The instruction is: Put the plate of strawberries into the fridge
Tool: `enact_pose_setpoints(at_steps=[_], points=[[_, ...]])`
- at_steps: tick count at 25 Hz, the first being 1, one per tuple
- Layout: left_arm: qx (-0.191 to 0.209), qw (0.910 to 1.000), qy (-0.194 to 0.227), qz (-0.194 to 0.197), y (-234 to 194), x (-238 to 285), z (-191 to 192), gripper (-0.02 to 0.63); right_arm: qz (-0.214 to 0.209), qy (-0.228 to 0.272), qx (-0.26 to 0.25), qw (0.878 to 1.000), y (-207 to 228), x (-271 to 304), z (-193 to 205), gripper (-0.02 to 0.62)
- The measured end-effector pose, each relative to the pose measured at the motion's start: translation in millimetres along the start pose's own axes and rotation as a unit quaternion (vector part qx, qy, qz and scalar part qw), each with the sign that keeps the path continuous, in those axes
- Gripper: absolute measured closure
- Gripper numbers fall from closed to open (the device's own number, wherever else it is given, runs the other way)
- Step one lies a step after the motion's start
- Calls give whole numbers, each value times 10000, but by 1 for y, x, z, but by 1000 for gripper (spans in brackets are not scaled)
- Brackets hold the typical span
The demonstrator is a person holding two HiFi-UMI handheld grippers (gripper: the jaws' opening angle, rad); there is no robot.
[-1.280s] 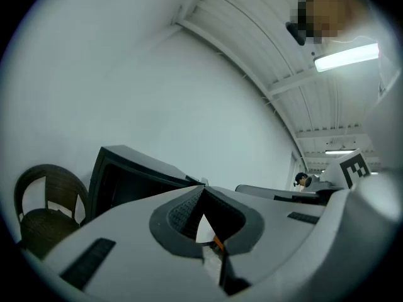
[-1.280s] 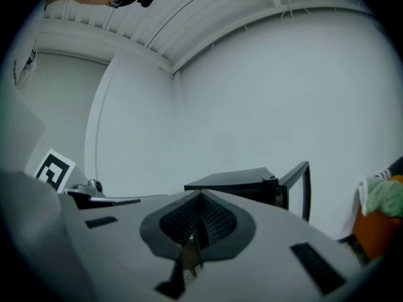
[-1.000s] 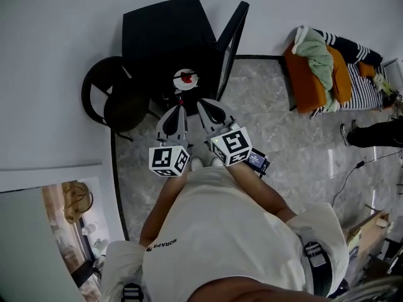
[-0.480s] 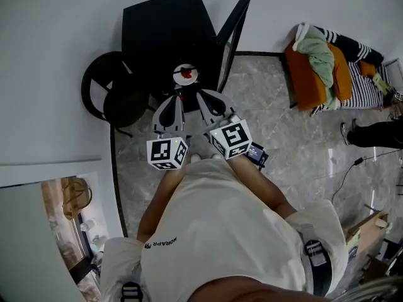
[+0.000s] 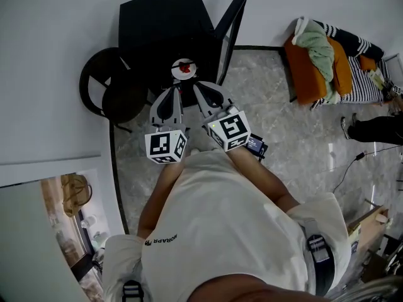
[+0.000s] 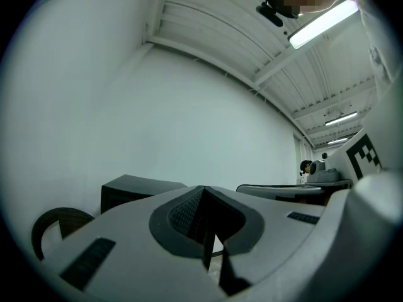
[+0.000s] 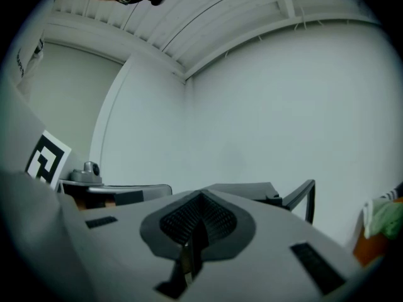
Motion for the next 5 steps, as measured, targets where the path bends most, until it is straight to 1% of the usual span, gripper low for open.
enact_pose_setpoints(at_steps=[5], points=[[17, 10000, -30, 23, -1, 4, 2, 606, -24, 16, 11, 10000, 3, 5, 2, 583]])
Point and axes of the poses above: the fingertips, and each gripper's own axes: x forward along the fingers, y to its right, z out of its underside, the point moved 7 cm from there along -x, backward along the fingers, and after that the axes turned 7 degrees about -y, right-handed, at the moved point
